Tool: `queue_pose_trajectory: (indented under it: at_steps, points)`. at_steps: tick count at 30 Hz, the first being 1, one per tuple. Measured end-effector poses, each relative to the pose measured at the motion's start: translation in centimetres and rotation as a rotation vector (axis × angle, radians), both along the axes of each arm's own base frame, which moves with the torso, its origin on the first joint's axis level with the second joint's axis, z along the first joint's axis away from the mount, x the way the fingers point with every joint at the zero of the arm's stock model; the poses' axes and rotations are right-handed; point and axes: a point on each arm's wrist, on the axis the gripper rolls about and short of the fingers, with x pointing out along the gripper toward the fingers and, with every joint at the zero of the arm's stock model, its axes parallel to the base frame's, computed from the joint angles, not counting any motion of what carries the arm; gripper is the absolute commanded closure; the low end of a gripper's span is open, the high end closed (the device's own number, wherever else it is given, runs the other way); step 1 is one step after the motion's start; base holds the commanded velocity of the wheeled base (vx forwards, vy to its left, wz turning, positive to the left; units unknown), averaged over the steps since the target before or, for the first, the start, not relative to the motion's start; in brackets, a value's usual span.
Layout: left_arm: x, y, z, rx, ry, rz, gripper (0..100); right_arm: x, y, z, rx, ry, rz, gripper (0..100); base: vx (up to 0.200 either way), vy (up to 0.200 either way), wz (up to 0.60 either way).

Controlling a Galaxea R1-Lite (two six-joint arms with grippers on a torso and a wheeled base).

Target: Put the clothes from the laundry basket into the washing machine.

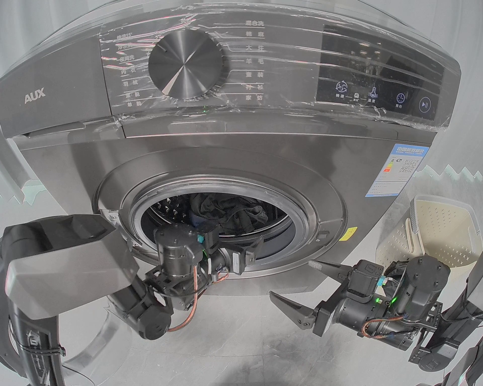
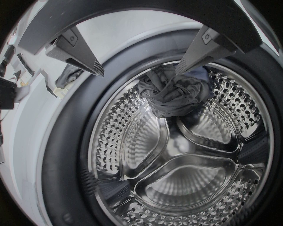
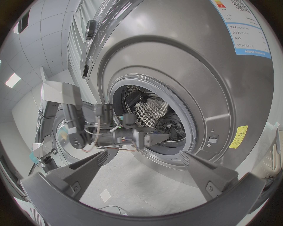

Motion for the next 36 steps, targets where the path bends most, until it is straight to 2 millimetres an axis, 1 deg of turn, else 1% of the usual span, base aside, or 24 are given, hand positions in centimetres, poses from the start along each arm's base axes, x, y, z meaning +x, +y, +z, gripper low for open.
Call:
queue_pose_trajectory:
  at_steps: [5, 9, 13, 17, 20, 26, 32, 36]
  points:
    - [-4.2, 1.1, 1.0, 0.0, 0.003, -0.06, 0, -0.3, -0.3, 0.1, 0.0, 0.002, -0.002, 0, 0.0, 0.0, 0.0]
    - [-7.2, 2.3, 2.6, -0.027, -0.028, -0.104, 0, -0.7, -1.1, 0.4, 0.002, 0.0, -0.013, 0, 0.0, 0.0, 0.0]
    - [-9.5, 3.7, 4.3, -0.058, -0.067, -0.122, 0, -1.3, -2.6, 1.3, 0.022, -0.023, -0.045, 0, 0.0, 0.0, 0.0]
    - [-11.6, 5.4, 5.8, -0.08, -0.095, -0.125, 0, -2.5, -4.8, 2.1, 0.035, -0.043, -0.081, 0, -0.2, 0.0, 0.0]
    - [-12.8, 6.6, 6.3, -0.08, -0.104, -0.107, 0, -3.4, -6.5, 2.5, 0.043, -0.056, -0.12, 0, -0.2, 0.0, 0.0]
    - [-14.7, 9.1, 7.4, -0.082, -0.145, -0.043, 0, -4.2, -9.9, 3.4, 0.058, -0.086, -0.248, 0, -0.2, 0.0, 0.0]
    - [-15.9, 11.4, 8.0, -0.077, -0.175, 0.015, 0, -5.8, -12.2, 3.3, 0.003, -0.028, -0.346, 0, -0.2, 0.0, 0.0]
    - [-16.6, 12.9, 8.1, -0.072, -0.191, 0.058, 0, -7.6, -13.6, 3.0, -0.035, 0.013, -0.414, 0, -0.2, 0.0, 0.0]
